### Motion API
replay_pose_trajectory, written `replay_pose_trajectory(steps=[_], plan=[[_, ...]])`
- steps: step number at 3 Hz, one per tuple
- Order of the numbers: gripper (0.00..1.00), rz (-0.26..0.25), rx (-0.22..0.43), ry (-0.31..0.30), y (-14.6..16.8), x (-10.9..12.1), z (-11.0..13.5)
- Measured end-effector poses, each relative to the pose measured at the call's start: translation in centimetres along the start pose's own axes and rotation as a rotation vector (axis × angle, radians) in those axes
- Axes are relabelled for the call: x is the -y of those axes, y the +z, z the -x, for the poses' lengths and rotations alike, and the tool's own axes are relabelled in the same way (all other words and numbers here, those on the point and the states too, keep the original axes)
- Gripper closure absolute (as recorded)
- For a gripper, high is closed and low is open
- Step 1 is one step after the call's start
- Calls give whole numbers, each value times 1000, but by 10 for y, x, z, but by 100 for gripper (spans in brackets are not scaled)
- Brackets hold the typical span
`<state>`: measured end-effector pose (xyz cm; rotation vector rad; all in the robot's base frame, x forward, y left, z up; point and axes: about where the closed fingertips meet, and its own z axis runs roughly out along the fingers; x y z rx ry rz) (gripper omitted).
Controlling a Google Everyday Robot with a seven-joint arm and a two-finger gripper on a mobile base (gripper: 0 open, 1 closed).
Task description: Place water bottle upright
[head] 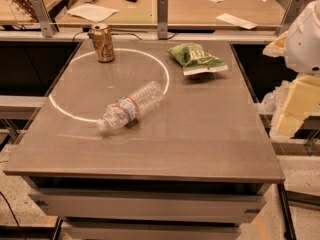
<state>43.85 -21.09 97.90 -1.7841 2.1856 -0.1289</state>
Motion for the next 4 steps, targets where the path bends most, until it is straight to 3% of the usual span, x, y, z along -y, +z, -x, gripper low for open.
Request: replay_pose_trajectory(steps=[1,2,3,4], plan=[[0,-20,-52,-140,8,-2,17],[0,-54,-57,-321,13,-12,35],[0,-50,-6,-515,16,-19,65],[0,-22,19,-656,17,-20,95]])
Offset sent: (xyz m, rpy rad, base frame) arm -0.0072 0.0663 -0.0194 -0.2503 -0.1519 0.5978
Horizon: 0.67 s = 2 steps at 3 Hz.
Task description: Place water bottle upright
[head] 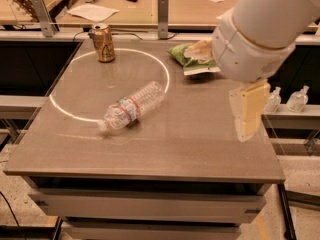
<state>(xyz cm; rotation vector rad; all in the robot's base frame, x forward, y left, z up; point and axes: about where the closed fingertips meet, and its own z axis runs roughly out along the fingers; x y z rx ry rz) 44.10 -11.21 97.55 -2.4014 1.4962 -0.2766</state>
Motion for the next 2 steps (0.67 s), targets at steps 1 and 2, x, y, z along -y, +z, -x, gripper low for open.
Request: replay_pose_trajectory(steps=[1,2], plan=[[0,8,-7,-94,-6,24,21],[0,5,-8,-94,-7,24,22]])
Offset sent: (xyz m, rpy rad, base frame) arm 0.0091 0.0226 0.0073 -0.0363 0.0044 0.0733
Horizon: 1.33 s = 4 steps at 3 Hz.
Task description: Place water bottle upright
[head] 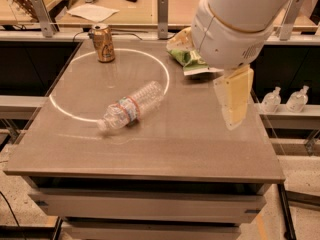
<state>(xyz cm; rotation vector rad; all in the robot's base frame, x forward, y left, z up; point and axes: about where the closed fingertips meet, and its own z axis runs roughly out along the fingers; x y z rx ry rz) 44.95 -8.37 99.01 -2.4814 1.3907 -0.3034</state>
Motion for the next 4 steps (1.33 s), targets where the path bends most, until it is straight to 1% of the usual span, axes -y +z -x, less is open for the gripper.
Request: replay_pose_trajectory(steps=[1,2,3,4], plan=[[0,-28,88,16,-1,12,-6],[0,-28,178,-22,3,36,-15],[0,14,217,-80,19,61,-15],[0,88,189,-120,53,89,-2]])
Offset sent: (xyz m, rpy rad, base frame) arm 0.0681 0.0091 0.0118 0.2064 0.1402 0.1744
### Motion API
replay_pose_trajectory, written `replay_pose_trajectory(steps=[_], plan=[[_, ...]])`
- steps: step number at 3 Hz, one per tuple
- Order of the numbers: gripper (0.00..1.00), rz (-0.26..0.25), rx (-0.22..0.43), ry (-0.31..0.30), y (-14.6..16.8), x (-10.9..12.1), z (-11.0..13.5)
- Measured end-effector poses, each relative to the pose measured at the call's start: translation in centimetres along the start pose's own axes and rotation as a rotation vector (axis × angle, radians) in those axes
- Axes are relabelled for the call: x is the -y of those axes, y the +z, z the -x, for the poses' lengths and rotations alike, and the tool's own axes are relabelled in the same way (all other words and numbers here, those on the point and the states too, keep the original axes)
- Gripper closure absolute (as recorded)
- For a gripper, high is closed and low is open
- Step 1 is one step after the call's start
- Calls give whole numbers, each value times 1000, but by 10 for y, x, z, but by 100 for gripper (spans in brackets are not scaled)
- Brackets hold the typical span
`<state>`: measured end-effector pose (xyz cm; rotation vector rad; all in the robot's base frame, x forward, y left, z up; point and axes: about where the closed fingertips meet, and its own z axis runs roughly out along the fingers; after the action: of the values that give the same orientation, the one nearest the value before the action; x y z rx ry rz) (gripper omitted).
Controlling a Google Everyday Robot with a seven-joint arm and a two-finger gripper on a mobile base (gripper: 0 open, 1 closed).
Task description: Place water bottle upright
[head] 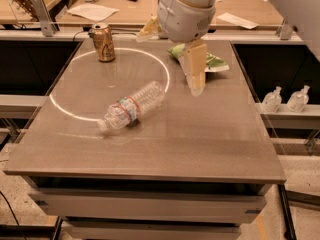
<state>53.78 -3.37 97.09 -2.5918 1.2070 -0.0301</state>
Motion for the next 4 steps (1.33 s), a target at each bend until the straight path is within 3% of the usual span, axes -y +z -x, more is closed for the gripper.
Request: replay_pose_trajectory(steps=[2,4], plan=[[0,77,-73,45,53,44,-17],[0,141,-97,-38,89,47,1]])
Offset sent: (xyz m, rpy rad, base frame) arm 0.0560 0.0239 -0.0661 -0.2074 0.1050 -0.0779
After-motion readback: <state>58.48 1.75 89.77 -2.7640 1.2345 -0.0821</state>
